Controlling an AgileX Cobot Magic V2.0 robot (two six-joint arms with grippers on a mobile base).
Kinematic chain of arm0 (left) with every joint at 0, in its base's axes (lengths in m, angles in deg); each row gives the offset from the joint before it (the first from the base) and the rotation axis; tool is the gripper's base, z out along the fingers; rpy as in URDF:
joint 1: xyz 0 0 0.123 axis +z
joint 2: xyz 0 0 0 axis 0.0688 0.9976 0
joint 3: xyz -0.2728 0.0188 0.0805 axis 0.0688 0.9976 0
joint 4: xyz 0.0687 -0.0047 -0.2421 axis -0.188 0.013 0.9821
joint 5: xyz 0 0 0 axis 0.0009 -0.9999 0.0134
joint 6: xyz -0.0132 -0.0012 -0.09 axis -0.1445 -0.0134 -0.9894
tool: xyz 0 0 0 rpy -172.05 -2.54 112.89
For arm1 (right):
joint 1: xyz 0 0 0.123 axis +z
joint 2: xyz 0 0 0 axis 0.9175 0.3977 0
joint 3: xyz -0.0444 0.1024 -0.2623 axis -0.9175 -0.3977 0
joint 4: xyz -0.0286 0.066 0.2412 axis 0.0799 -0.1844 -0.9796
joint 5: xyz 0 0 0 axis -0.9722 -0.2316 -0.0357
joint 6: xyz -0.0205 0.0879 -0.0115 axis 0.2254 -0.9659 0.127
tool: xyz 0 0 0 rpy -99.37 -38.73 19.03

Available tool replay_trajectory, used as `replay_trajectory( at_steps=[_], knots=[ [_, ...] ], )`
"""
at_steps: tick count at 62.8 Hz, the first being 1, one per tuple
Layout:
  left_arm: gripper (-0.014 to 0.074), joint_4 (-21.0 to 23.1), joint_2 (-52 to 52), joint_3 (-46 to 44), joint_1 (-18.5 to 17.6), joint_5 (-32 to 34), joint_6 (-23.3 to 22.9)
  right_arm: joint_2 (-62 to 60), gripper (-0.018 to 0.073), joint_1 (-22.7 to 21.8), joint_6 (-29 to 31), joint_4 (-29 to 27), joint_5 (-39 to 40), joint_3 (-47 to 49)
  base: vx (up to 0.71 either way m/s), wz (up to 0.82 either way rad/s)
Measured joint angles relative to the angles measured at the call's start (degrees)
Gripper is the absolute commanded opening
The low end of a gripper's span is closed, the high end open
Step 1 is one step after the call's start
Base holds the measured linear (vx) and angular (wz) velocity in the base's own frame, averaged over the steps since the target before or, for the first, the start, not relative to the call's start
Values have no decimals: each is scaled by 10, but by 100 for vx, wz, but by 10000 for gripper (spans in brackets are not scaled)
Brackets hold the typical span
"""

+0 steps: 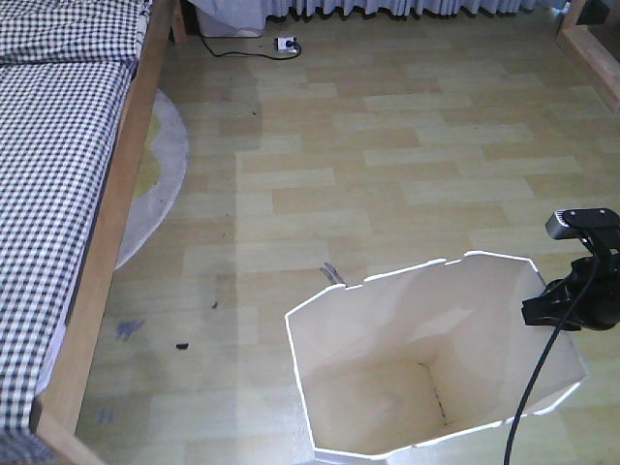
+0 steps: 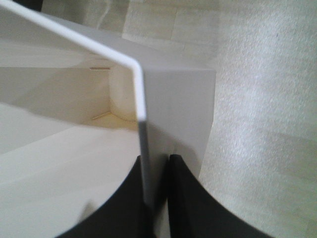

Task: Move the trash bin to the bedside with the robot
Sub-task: 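Drive toward the bed's headboard holding the bin in the right gripper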

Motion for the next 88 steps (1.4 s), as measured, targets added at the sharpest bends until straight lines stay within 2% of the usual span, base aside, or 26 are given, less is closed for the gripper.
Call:
replay_trajectory(
  at_steps=[88],
  knots=[
    [-6,0,0,0,0,0,0,0,-6,0,0,-1,2,0,44,1]
  ],
)
